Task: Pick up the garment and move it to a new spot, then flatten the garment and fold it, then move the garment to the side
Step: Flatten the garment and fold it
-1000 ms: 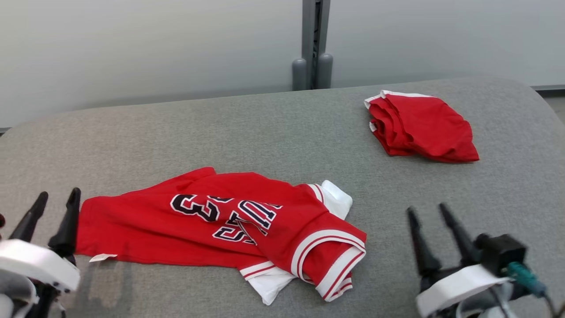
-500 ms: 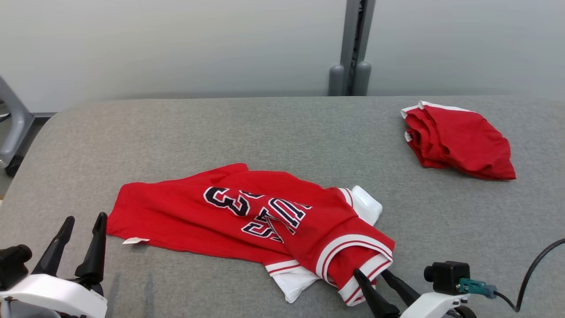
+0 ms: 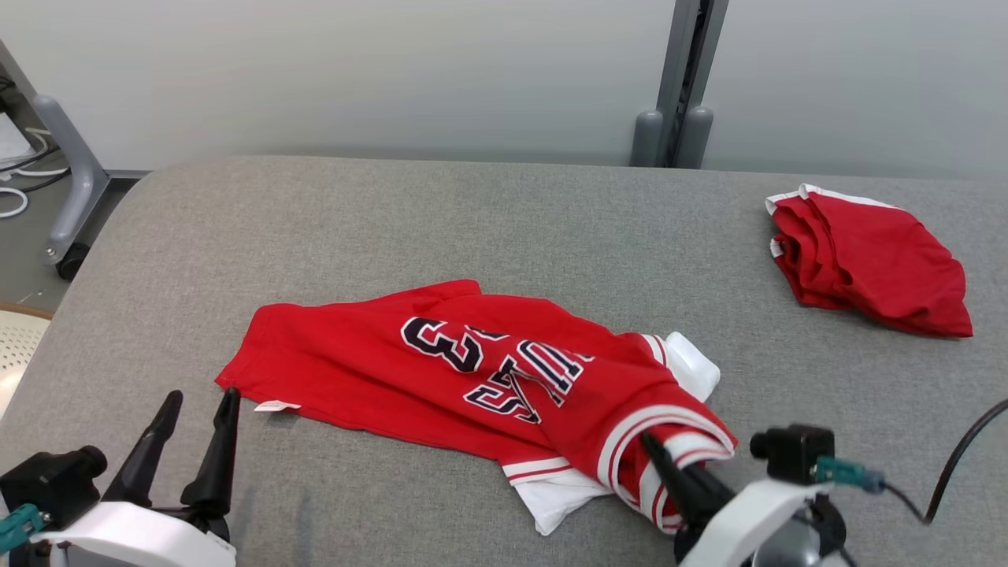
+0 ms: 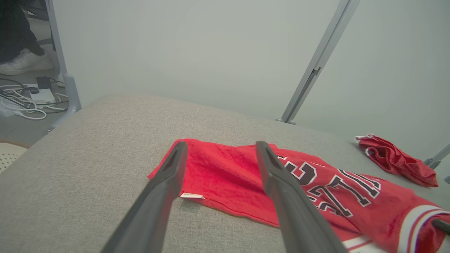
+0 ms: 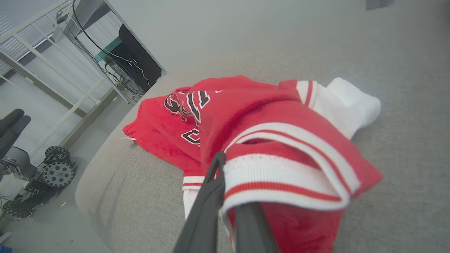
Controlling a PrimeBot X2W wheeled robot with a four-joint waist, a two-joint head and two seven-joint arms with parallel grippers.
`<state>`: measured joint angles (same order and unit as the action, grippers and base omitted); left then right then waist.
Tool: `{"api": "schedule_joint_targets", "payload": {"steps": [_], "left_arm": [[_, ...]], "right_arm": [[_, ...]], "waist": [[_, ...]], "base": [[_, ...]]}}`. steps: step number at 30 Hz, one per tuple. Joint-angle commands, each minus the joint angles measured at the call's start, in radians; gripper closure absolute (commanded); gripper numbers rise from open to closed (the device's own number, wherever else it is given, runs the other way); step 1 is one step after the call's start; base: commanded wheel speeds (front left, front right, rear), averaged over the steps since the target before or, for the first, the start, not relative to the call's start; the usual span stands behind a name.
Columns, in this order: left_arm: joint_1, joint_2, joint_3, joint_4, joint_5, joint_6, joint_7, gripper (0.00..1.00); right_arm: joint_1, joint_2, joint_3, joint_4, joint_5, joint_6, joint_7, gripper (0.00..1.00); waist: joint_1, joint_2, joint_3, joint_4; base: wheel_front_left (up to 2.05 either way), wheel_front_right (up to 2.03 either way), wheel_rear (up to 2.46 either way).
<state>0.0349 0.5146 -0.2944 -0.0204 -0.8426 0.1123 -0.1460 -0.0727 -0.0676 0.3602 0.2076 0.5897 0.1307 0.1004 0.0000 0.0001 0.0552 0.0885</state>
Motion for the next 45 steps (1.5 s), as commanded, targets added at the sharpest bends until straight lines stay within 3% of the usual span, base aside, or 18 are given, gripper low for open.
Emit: {"api": "schedule_joint_targets", "payload": {"steps": [1,8,21,26,31,34,35,36,37,38,39,45], "left_arm": [[-0.007,-0.002,-0.001,-0.002,0.009,-0.004,-0.008,0.00],[-0.054,-0.001,-0.023,0.001,0.024,-0.037,-0.016,0.00],[-0.148,-0.003,-0.040,0.073,0.016,-0.118,-0.032,0.00],[-0.177,-0.007,-0.048,0.101,0.019,-0.141,-0.041,0.00],[-0.203,-0.009,-0.059,0.129,0.026,-0.160,-0.047,0.00],[-0.214,-0.011,-0.065,0.141,0.029,-0.166,-0.048,0.00],[-0.215,-0.011,-0.066,0.144,0.029,-0.169,-0.049,0.00],[-0.213,-0.011,-0.067,0.148,0.030,-0.170,-0.051,0.00],[-0.213,-0.011,-0.067,0.148,0.030,-0.170,-0.051,0.00],[-0.210,-0.010,-0.068,0.151,0.031,-0.171,-0.052,0.00],[-0.207,-0.011,-0.070,0.154,0.031,-0.170,-0.052,0.00],[-0.187,-0.019,-0.083,0.164,0.033,-0.160,-0.050,0.00]], "right_arm": [[-0.025,-0.011,-0.007,-0.003,0.002,0.000,-0.007,1.00],[-0.207,-0.043,-0.036,0.061,0.073,0.000,-0.001,1.00],[-0.591,-0.173,-0.086,0.381,0.169,0.000,-0.040,1.00],[-0.711,-0.190,-0.063,0.530,0.155,0.000,-0.060,1.00],[-0.824,-0.194,0.002,0.680,0.053,0.000,-0.205,0.98],[-0.864,-0.200,0.019,0.737,0.032,0.000,-0.289,0.87],[-0.867,-0.193,0.025,0.756,0.033,0.000,-0.300,0.78],[-0.867,-0.185,0.031,0.779,0.040,0.000,-0.300,0.57],[-0.867,-0.185,0.031,0.779,0.040,0.000,-0.300,0.57],[-0.871,-0.178,0.040,0.795,0.048,0.000,-0.292,0.09],[-0.873,-0.175,0.051,0.805,0.055,0.000,-0.285,0.00],[-0.839,-0.185,0.105,0.857,0.132,0.000,-0.171,0.00]], "waist": [[0.0000,-0.0001,0.005,0.002],[0.0000,-0.0001,0.059,0.024],[0.0000,-0.0001,0.172,0.125],[0.0000,-0.0001,0.195,0.145],[0.0000,-0.0001,0.212,0.151],[0.0000,-0.0001,0.214,0.148],[0.0000,-0.0001,0.213,0.146],[0.0000,-0.0001,0.210,0.144],[0.0000,-0.0001,0.210,0.144],[0.0000,-0.0001,0.207,0.141],[0.0000,-0.0001,0.203,0.136],[0.0000,-0.0001,0.162,0.102]], "base": [[0.00,0.00,0.00],[0.00,0.00,0.00],[0.00,0.00,0.00],[0.00,0.00,0.00],[0.00,0.00,0.00],[0.00,0.00,0.00],[0.00,0.00,0.00],[0.00,0.00,0.00],[0.00,0.00,0.00],[0.00,0.00,0.00],[0.00,0.00,0.00],[0.00,0.00,0.00]]}}
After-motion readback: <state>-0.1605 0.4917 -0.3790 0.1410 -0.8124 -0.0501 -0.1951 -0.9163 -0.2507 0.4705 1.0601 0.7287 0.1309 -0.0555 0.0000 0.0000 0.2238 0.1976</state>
